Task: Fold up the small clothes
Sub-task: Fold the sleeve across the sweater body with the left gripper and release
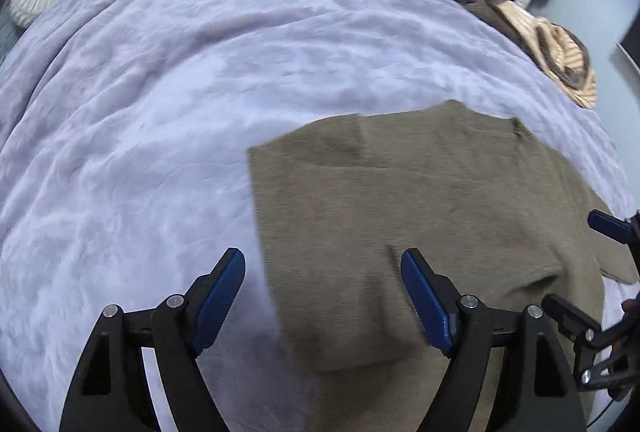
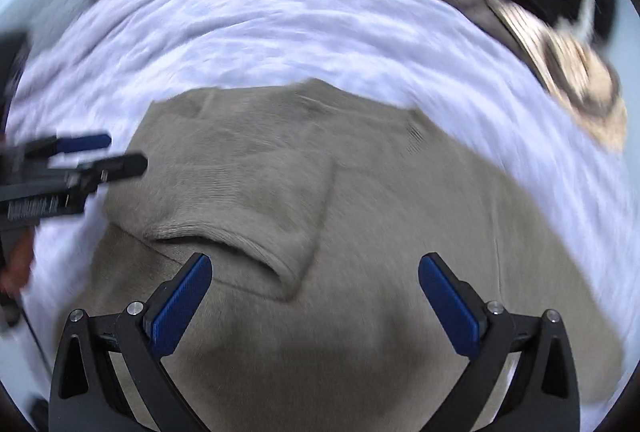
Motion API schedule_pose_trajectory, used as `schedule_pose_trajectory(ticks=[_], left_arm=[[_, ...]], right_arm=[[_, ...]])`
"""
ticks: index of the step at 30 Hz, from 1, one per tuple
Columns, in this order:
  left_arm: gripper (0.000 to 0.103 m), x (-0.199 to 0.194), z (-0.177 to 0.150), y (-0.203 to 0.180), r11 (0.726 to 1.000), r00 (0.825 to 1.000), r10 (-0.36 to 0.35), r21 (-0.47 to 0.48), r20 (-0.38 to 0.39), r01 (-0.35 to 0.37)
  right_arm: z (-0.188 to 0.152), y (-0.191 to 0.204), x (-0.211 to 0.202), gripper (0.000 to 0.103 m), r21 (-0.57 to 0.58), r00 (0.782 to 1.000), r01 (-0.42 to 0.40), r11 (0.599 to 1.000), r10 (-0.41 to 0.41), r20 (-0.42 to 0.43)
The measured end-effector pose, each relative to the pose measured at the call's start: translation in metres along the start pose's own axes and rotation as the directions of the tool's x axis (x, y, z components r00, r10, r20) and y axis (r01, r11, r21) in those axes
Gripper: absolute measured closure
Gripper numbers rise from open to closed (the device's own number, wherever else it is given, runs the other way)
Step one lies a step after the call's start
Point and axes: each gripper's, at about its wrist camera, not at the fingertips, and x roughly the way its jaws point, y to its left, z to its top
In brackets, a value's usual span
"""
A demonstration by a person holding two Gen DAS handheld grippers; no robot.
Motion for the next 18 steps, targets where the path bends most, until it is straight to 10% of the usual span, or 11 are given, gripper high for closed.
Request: schedule_pose_trajectory(ticks=[4,7,9,12,18], left_arm=[[0.022,0.038,0.001,0.038,0.992,0.995,-0.014,-0.127,-0.101,0.001],[0.022,0.047,-0.001,0.042,0.989,0.995,-0.015,-0.148,-0.097,0.001],[0.022,0.047,-0.002,0.037,0.992,0.996,0.013,-0.121,-0.083,-0.023],[0.022,0.045,-0.004,0.031,0.994,0.996,0.033,-0.099,-0.077,-0.04],[0.022,0.045,-0.002,0.029,0.995,0.996,0.044,-0.081,-0.073,-0.05]], right_arm=[[0.007,0.052,0.041,0.003,-0.326,0.99,0.138,0.935,-0.144,0.004],[0.014,0.06,0.06,0.047,-0.38,0.986,0.151,0.913,-0.164,-0.004],[0.026,0.038,0.052,0.085,-0.226,0.99,0.135,0.965,-0.138,0.004],[0.022,-0.035,0.03,0.085,0.205,0.998,0.03,0.978,-0.04,0.049],[-0.081,-0.16,0.043,0.071,0.837,0.972,-0.221,0.5,0.181,0.149]])
